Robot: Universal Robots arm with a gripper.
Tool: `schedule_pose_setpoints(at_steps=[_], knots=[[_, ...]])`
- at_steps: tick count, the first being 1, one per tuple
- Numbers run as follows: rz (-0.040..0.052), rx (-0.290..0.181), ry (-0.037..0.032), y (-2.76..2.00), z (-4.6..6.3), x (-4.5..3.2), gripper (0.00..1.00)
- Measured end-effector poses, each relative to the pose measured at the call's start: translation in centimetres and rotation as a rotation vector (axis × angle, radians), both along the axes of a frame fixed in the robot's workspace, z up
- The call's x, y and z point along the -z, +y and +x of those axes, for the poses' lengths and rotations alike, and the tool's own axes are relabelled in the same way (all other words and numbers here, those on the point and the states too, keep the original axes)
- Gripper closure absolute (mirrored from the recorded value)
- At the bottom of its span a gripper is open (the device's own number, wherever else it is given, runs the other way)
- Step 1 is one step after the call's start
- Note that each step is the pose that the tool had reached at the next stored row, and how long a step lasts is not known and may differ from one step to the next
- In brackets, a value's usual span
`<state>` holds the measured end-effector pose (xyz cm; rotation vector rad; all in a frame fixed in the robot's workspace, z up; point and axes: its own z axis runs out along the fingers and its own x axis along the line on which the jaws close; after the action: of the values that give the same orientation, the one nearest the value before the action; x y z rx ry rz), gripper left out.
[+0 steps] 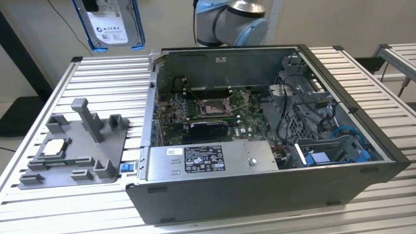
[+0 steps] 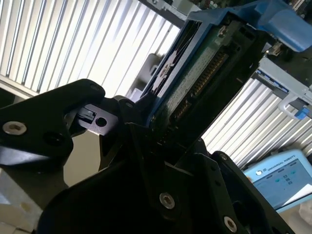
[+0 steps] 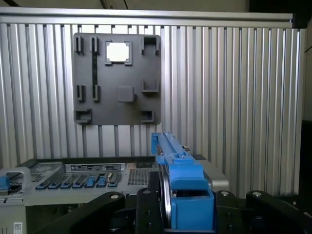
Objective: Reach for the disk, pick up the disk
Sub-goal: 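Pick up the disk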
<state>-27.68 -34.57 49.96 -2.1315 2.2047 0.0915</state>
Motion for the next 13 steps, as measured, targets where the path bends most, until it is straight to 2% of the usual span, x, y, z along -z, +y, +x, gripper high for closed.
schedule_pose_setpoints(at_steps=[13], knots=[[-0.0001, 0.000, 0.0001, 0.00, 4.6, 0.00, 1.00]])
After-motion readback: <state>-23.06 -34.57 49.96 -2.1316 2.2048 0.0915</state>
